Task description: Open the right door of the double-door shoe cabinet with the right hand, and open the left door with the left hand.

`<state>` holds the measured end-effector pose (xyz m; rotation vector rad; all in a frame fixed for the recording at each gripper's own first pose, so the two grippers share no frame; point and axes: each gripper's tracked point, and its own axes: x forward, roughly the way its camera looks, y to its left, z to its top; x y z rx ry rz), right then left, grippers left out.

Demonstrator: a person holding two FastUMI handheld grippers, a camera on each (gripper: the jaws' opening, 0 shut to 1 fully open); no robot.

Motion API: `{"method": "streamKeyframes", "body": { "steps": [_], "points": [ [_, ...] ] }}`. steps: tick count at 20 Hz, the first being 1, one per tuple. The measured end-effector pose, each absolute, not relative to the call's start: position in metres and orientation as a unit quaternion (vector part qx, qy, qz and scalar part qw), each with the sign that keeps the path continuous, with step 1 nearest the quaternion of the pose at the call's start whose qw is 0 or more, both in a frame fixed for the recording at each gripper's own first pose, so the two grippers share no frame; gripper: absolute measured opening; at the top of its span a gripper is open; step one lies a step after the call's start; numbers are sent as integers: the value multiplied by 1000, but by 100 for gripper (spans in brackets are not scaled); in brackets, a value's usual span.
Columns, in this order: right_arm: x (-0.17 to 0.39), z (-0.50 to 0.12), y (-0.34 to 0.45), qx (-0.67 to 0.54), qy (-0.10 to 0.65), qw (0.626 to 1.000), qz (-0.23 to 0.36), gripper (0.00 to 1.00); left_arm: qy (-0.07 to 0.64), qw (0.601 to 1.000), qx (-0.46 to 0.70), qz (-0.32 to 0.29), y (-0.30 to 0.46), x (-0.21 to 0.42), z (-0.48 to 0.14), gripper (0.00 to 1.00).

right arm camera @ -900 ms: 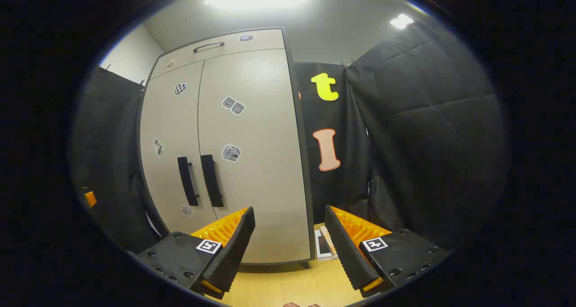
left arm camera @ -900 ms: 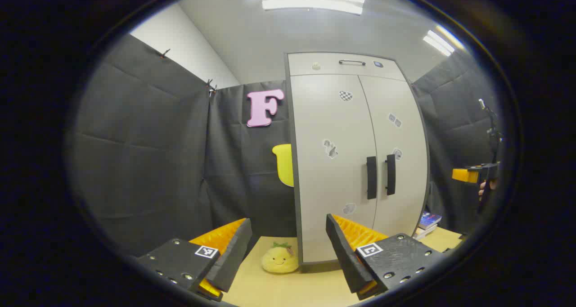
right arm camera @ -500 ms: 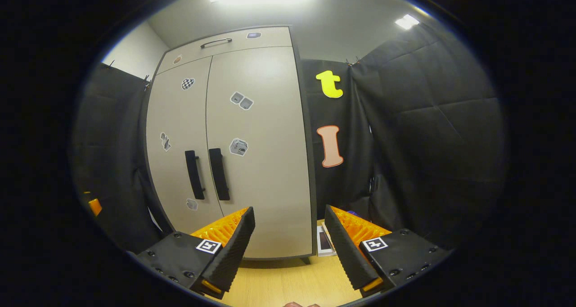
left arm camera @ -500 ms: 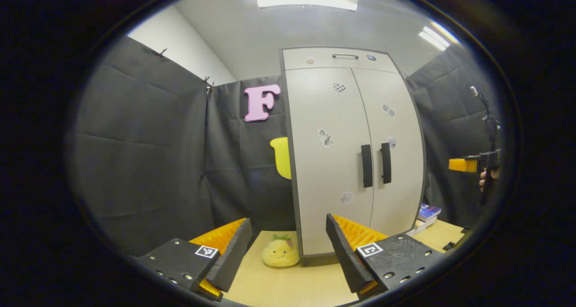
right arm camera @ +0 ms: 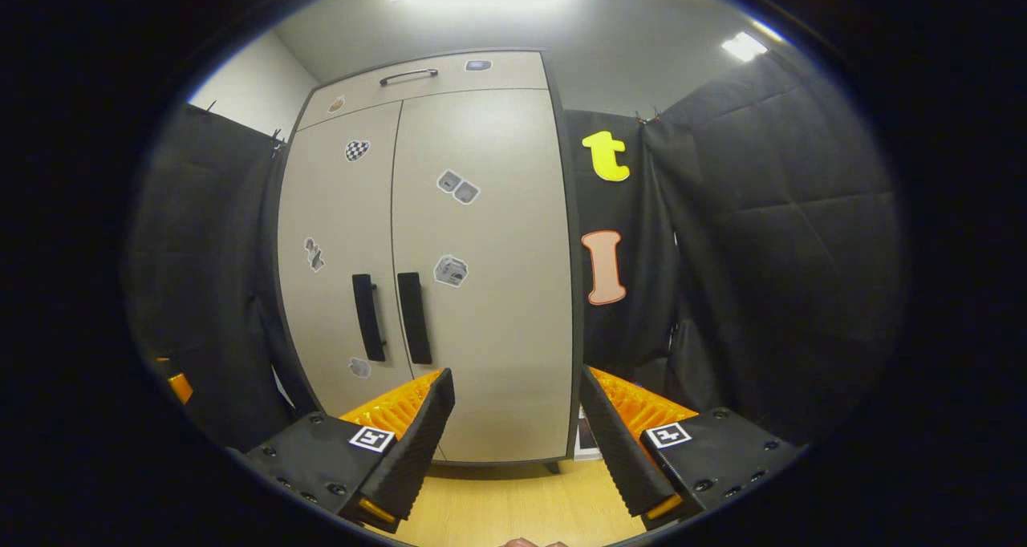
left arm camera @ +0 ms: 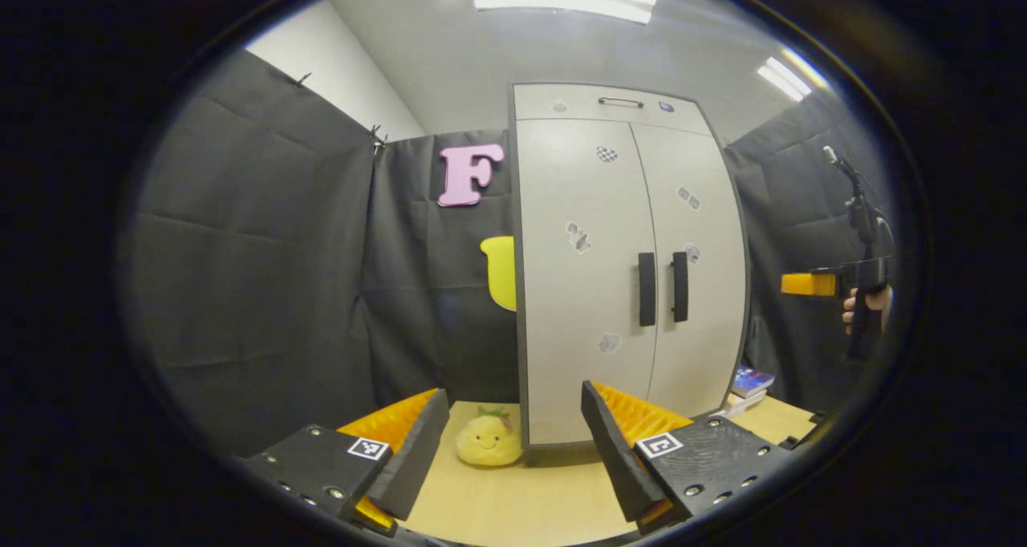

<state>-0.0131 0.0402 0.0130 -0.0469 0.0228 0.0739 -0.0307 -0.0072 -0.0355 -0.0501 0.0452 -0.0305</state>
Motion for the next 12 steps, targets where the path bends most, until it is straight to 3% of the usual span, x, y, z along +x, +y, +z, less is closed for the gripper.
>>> {"method": "streamKeyframes", "body": {
  "steps": [1,3,4,12],
  "points": [
    [-11,15,44,-23,11,999,41,92,24,999,-26,-14,-7,-32,-39,95],
    [-6,22,55,-21,9,998,52,92,28,999,-19,-9,-4,-42,-45,95],
    [-2,26,62,-18,10,998,60,98,31,999,-16,-7,-2,-47,-48,95],
    [38,62,130,-37,-1,992,122,98,58,997,-42,-4,-2,-67,-69,95]
  ]
}}
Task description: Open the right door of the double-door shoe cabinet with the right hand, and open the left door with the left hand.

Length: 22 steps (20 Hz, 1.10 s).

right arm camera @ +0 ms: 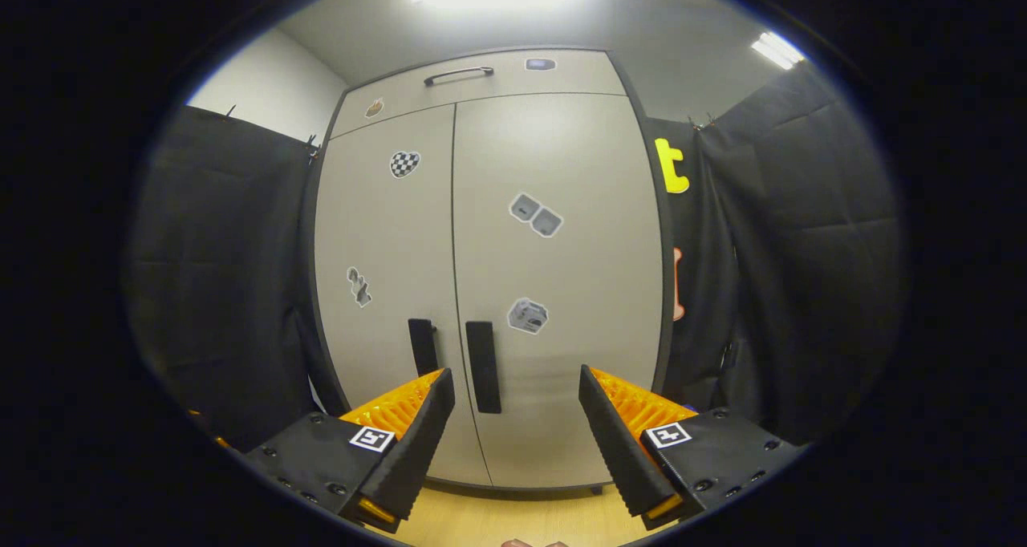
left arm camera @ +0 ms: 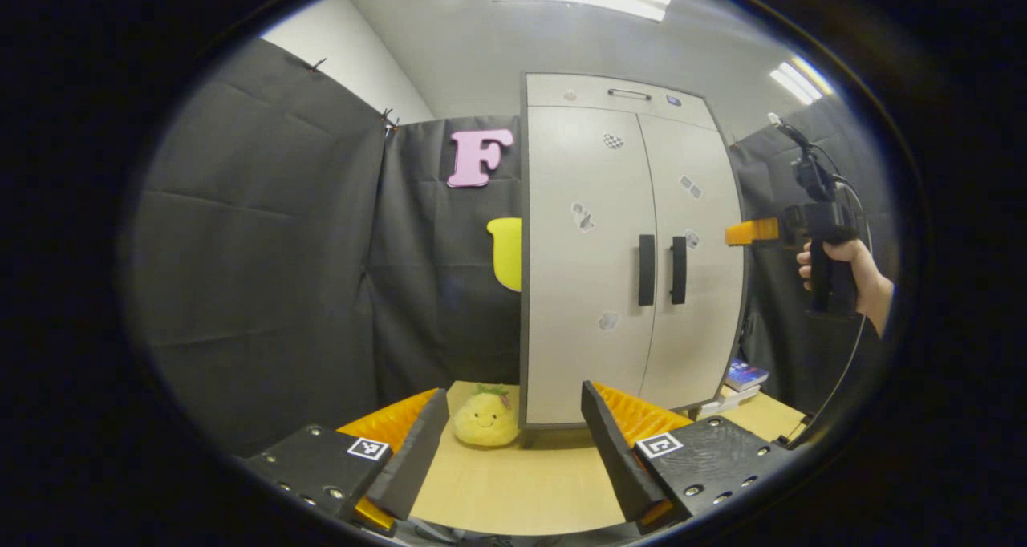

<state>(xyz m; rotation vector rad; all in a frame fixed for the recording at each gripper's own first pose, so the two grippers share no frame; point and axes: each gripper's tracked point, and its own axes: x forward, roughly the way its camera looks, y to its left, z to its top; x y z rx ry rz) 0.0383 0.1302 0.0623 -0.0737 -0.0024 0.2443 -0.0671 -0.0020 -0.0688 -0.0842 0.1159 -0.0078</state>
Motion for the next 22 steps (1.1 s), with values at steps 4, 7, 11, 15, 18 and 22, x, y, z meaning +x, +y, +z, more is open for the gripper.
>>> {"method": "streamKeyframes", "body": {
  "steps": [4,7,11,15,18,22],
  "points": [
    [67,61,165,-51,-5,988,143,98,62,997,-37,9,8,-70,-71,95],
    [91,50,180,-63,8,988,144,98,63,997,-41,24,18,-72,-73,95],
    [121,39,188,-71,17,989,132,93,73,995,-43,46,35,-76,-83,95],
    [151,39,181,-69,20,992,102,98,85,993,-48,66,54,-83,-94,95],
    [167,33,177,-58,38,994,88,93,95,991,-54,81,69,-86,-101,95],
    [180,21,175,-54,63,993,79,67,93,990,-53,89,77,-83,-101,95]
  ]
}}
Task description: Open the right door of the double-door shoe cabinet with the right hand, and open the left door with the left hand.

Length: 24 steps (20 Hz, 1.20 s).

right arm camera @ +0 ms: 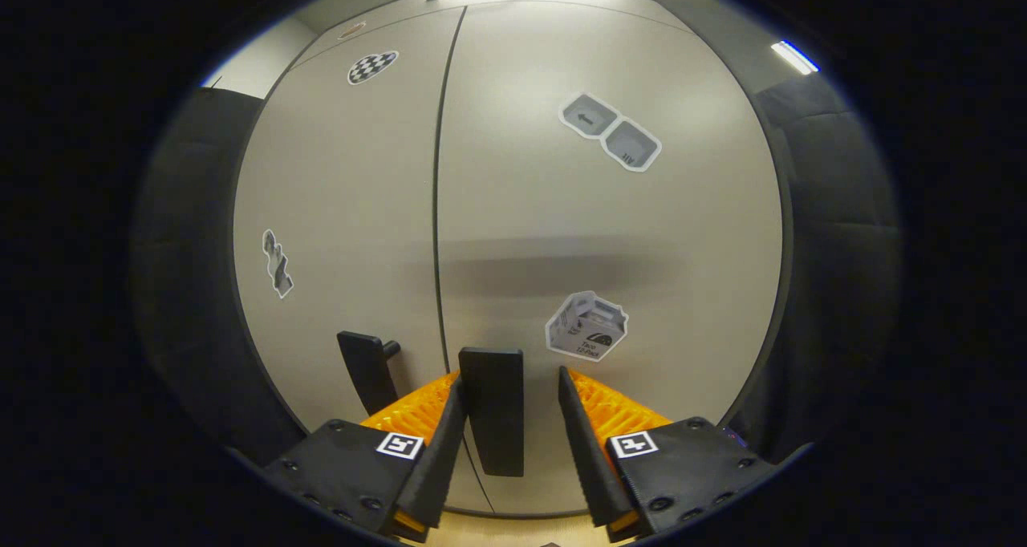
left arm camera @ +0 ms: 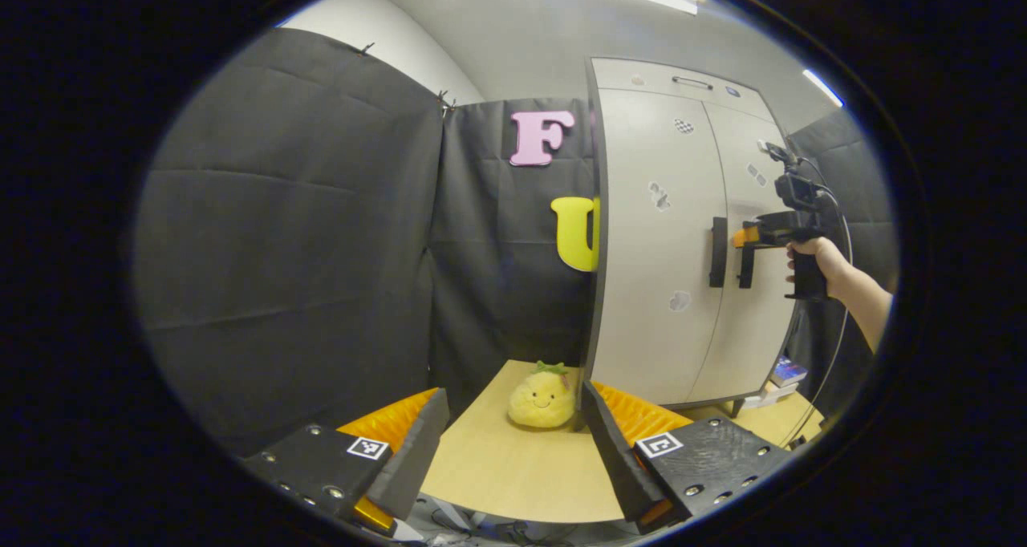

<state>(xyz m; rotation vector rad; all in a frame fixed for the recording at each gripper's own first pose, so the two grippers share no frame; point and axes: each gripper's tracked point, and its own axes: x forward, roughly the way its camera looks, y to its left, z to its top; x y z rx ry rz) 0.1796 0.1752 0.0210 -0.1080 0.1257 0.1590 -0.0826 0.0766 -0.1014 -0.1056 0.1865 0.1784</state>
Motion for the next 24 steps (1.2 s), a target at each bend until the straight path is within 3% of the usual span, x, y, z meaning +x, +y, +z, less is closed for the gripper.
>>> {"method": "streamKeyframes", "body": {
  "steps": [2,3,4,5,9,10,18,23,24],
  "points": [
    [180,22,178,-54,60,994,77,53,92,991,-47,90,77,-79,-99,95],
    [176,22,183,-49,61,993,92,53,91,991,-45,88,76,-79,-99,95],
    [176,21,186,-46,62,994,83,41,89,992,-44,84,72,-75,-96,95],
    [178,21,183,-45,63,993,84,35,87,992,-44,79,70,-75,-95,95],
    [179,20,183,-31,58,994,87,29,86,994,-43,60,59,-73,-94,95],
    [179,21,183,-31,52,994,89,22,88,994,-42,57,57,-75,-95,95],
    [168,20,183,-43,46,991,119,1,100,994,-39,36,47,-83,-96,95],
    [150,20,177,-40,39,989,135,4,104,994,-36,23,27,-89,-95,95],
    [147,21,177,-39,38,989,139,0,104,994,-35,19,21,-90,-93,95]
  ]
}}
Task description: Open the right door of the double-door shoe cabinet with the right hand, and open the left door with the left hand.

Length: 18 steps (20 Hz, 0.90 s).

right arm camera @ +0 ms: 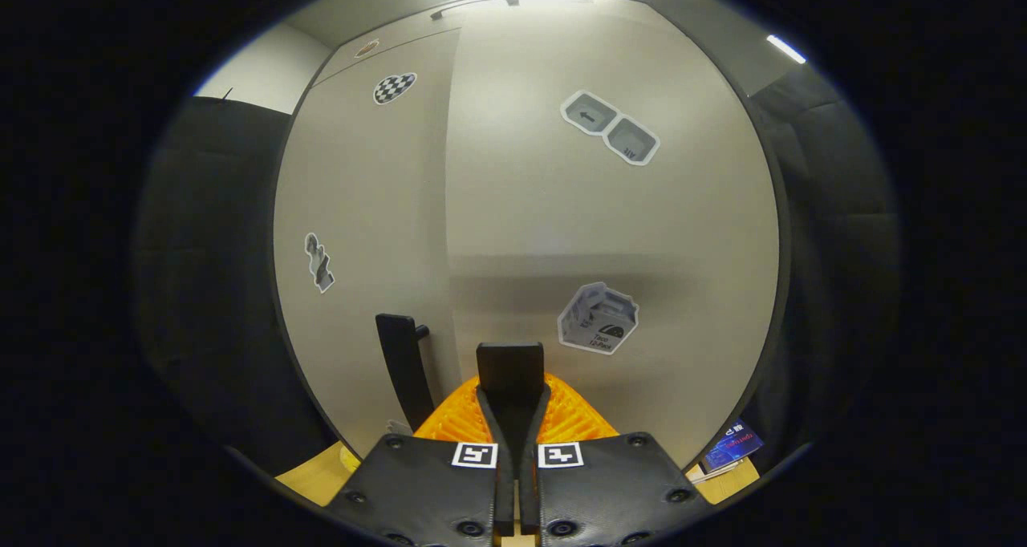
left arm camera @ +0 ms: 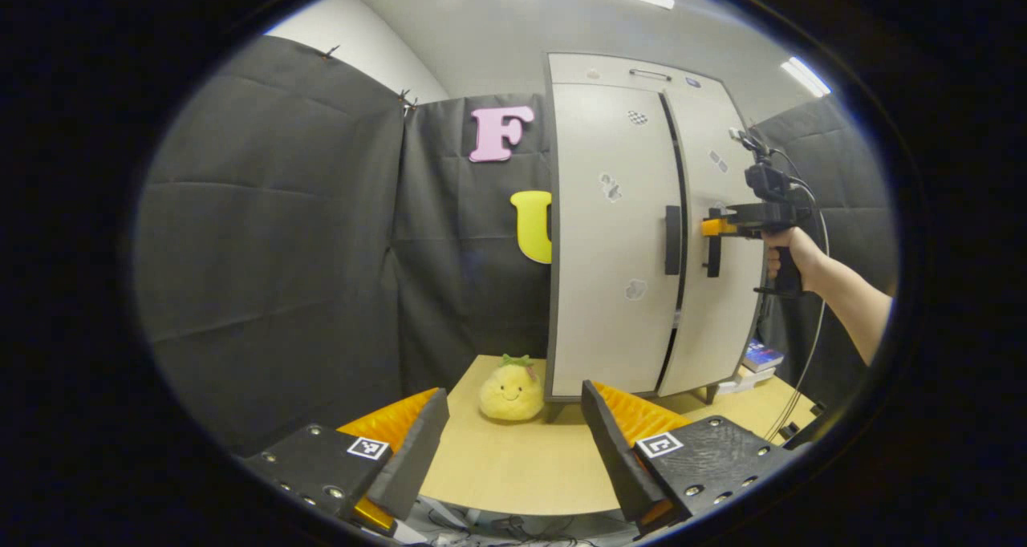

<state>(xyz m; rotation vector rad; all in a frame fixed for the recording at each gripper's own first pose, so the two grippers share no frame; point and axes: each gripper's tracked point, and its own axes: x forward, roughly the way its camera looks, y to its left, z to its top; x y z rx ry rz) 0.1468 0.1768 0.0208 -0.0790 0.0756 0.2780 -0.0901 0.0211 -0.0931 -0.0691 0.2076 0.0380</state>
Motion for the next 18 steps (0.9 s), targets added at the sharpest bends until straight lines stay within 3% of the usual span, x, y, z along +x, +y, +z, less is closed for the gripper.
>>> {"method": "streamKeyframes", "body": {
  "steps": [3,4,8,10,11,12,13,18],
  "points": [
    [128,21,169,-30,37,987,151,0,102,993,-49,12,11,-92,-91,95],
    [121,21,165,-25,38,987,155,5,103,993,-55,11,8,-92,-90,96],
    [94,19,145,-24,42,986,162,0,108,992,-59,4,-2,-98,-92,95],
    [81,20,136,-21,43,985,164,4,111,992,-59,-1,-8,-100,-95,95],
    [75,20,131,-20,45,985,164,0,112,992,-61,-4,-11,-100,-96,95],
    [70,21,126,-21,46,985,164,4,112,992,-63,-8,-15,-100,-95,95],
    [65,21,121,-24,46,985,163,0,112,992,-64,-11,-19,-100,-95,95],
    [42,23,91,-17,44,987,153,4,114,991,-65,-35,-39,-96,-96,95]
  ]
}}
